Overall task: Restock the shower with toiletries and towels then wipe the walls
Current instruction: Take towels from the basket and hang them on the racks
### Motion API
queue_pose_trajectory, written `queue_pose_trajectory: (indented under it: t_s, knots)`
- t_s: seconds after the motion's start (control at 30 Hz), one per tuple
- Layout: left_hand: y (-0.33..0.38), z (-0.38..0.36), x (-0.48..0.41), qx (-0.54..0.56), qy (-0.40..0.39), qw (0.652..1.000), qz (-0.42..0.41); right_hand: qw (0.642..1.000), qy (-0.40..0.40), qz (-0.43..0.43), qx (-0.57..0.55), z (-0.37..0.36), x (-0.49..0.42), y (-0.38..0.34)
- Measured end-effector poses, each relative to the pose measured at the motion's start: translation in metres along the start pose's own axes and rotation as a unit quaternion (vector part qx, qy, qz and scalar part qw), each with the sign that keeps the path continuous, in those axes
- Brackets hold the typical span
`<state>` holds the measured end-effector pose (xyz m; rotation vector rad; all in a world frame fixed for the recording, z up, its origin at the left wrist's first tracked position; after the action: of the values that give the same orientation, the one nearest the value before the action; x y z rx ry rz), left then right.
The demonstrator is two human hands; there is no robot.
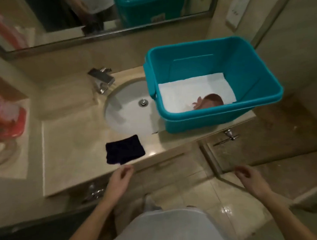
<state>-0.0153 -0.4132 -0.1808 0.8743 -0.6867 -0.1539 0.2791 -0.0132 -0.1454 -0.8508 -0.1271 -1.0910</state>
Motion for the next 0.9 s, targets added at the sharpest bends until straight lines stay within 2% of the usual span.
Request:
queue_pose_trajectory:
  t_s: [0.13,0.27,0.33,0.4,0.5,0.57,0.63,0.7,0.77,0.9]
  knots:
    - [0.141,0.015,-0.031,0.052,0.020,0.989,-0.134,0.978,0.165,0.074,-0.100,0.065,0.000,-0.090]
    - [0.234,0.029,-0.035,0.078,0.085,0.962,-0.246,0.900,0.336,0.200,-0.192,0.123,0.017,-0.172]
    - [0.273,0.035,-0.034,0.074,0.127,0.944,-0.296,0.876,0.362,0.265,-0.177,0.145,0.009,-0.209]
    - [0.307,0.037,-0.035,0.056,0.160,0.925,-0.340,0.869,0.357,0.313,-0.141,0.160,-0.016,-0.238]
    - [0.352,0.031,-0.043,-0.003,0.200,0.898,-0.391,0.887,0.277,0.356,-0.095,0.169,-0.070,-0.281]
    - [0.378,0.015,-0.060,-0.072,0.193,0.889,-0.410,0.917,0.158,0.364,-0.042,0.159,-0.116,-0.308]
    - [0.396,-0.012,-0.087,-0.147,0.150,0.896,-0.390,0.933,0.018,0.355,0.062,0.134,-0.162,-0.322]
    - [0.405,-0.039,-0.117,-0.214,0.100,0.909,-0.342,0.918,-0.096,0.342,0.175,0.106,-0.198,-0.325]
    - [0.406,-0.067,-0.145,-0.288,0.056,0.913,-0.284,0.889,-0.180,0.332,0.260,0.080,-0.221,-0.322]
    - [0.393,-0.101,-0.181,-0.397,0.008,0.895,-0.203,0.828,-0.311,0.311,0.347,0.050,-0.234,-0.307]
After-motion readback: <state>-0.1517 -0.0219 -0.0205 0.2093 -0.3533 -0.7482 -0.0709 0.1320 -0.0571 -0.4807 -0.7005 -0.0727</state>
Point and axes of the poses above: each hand's wrist, its own x-axis away from the middle knuckle, its own z-axis out of the back of the hand, y = z × x, the point moved 8 cm from there along -x, towards the middle knuckle, and after that the axes turned 3 degrees about -x, right-handed, at the moved point
